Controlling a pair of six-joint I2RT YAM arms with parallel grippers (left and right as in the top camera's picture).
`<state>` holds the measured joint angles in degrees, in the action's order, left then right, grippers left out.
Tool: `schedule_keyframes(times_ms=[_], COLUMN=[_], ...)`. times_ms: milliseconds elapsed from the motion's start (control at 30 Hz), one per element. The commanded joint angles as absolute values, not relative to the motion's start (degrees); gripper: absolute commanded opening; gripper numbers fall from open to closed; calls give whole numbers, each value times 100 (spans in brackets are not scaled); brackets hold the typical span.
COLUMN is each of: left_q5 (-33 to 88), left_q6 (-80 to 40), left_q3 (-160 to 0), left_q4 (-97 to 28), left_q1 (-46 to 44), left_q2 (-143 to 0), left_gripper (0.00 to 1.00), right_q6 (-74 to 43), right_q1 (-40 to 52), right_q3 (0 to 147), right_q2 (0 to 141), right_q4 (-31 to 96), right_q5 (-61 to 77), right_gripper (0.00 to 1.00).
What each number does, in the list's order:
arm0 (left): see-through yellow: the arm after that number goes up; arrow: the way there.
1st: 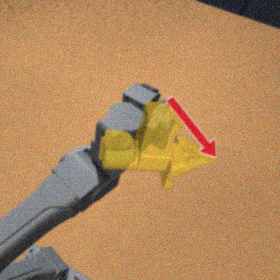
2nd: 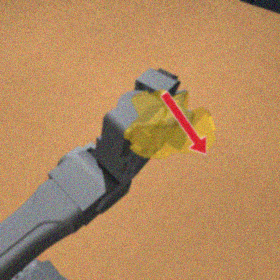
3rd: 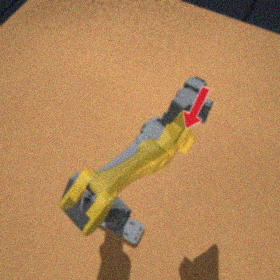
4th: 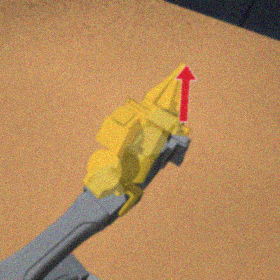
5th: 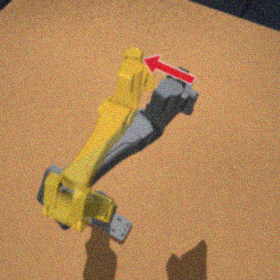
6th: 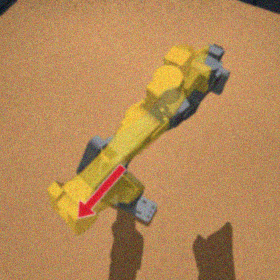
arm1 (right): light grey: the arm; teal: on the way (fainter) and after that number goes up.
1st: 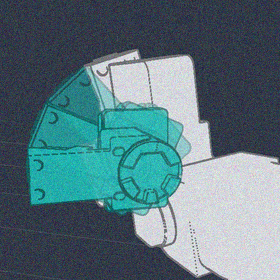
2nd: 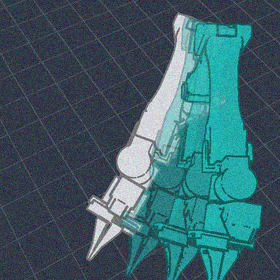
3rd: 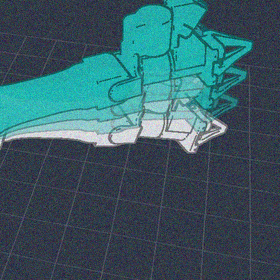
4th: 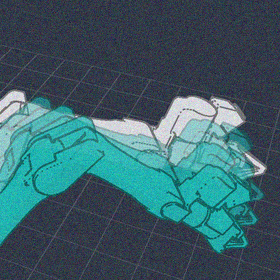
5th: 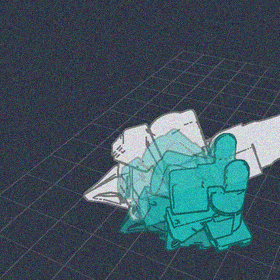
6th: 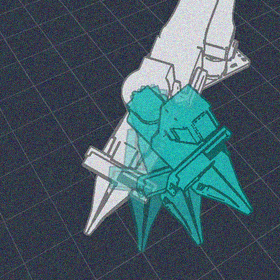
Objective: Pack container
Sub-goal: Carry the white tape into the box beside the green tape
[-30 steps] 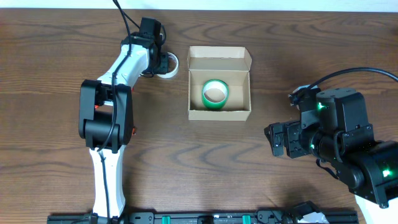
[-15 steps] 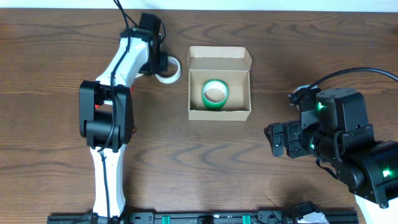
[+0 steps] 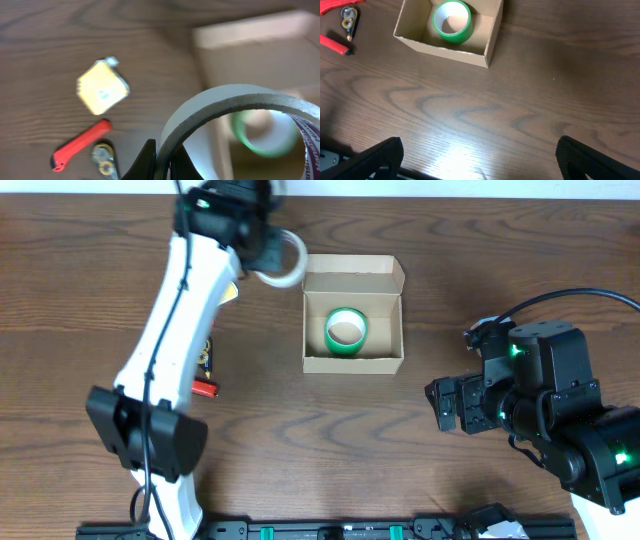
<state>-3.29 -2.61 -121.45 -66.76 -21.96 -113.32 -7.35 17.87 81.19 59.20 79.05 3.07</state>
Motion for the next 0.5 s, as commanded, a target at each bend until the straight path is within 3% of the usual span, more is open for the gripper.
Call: schedule_keyframes(times_ms=[0, 233, 467], left_q5=[-340, -292, -305], left_q6=[132, 176, -154], left_q3=[-11917, -10770, -10084], left_q4=[-6766, -6104, -5181], left_q1=[-2777, -3553, -3719], left_q2=[-11502, -11502, -11502], left_gripper=[6, 6, 6], right_q6=[-718, -718, -718], right_q1=[1743, 1743, 1743], right_q3=[8119, 8119, 8119], right_q2=[5916, 5916, 5916], right_q4=[7913, 7913, 7913], right_q5=[325, 325, 325], right_gripper=[99, 99, 99])
